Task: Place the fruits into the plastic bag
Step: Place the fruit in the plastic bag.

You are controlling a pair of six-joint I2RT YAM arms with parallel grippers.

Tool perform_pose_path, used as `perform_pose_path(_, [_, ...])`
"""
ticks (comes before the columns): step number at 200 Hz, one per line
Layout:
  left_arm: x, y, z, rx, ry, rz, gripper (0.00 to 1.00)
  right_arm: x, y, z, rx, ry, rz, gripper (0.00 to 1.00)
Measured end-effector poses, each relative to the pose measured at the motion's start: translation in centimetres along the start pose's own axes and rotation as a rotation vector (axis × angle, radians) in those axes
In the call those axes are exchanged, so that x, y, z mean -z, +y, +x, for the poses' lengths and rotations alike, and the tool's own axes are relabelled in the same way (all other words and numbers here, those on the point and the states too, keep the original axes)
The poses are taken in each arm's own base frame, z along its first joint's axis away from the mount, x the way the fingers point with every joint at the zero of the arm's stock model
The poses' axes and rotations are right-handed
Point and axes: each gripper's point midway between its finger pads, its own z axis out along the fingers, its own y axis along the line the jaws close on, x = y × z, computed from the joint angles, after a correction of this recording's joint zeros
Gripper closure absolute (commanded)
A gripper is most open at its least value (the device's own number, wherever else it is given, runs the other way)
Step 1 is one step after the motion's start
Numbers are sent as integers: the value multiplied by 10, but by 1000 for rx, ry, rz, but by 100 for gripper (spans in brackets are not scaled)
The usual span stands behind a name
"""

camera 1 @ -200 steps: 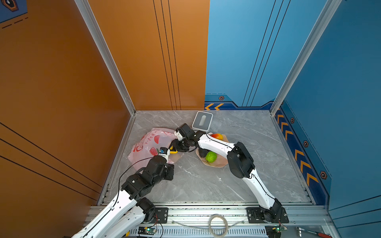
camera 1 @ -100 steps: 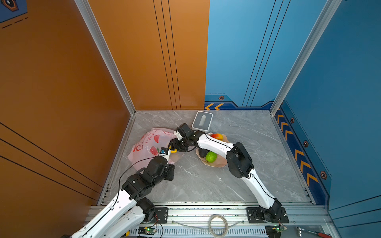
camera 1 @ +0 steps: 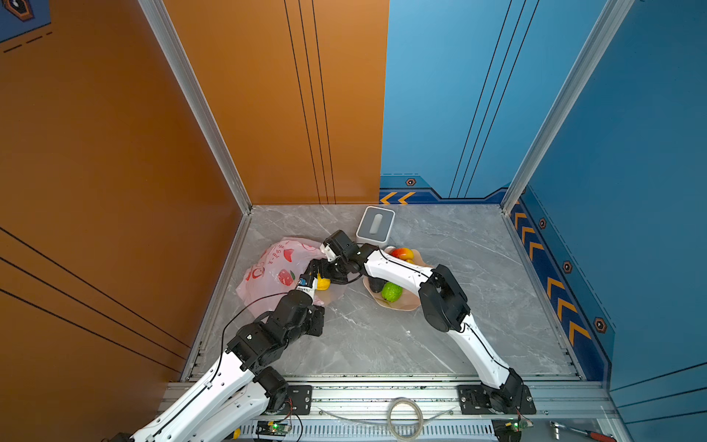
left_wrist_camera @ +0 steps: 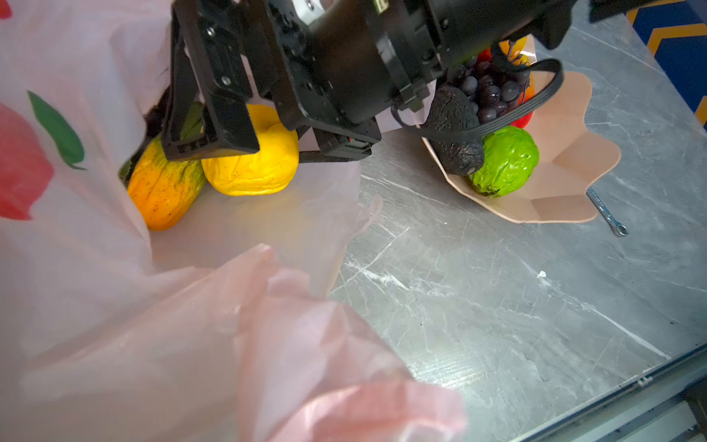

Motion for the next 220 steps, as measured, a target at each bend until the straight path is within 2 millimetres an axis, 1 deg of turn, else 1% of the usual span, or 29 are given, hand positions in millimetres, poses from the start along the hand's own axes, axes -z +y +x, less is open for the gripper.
perform_pose_path(20, [-1, 1, 1, 1, 5, -6, 100, 4, 0, 0, 1, -5, 6, 0])
perform_pose_path(36, [-1, 2, 2, 0, 8, -11, 100, 10, 2, -2, 9, -19, 12, 0])
perform_pose_path(61, [0, 3, 3, 0, 11, -17, 100, 24, 6, -13, 41, -71, 32, 0])
perform_pose_path(91, [0, 4, 3, -1, 10, -22, 100, 45, 0, -27, 75, -130, 95, 0])
perform_pose_path(124, [0, 6, 3, 2, 12, -26, 100, 61, -3, -34, 110, -162, 143, 0])
perform_pose_path(154, [-2, 7, 4, 4, 20, -33, 100, 70, 1, -32, 127, -158, 149, 0])
perform_pose_path(181, [-4, 8, 5, 6, 30, -43, 100, 79, 12, -27, 134, -139, 118, 0])
perform_pose_path(196, [-5, 9, 5, 7, 36, -48, 100, 85, 18, -21, 135, -122, 96, 0])
perform_pose_path(220, [-6, 10, 6, 8, 39, -51, 100, 97, 22, -8, 132, -94, 80, 0])
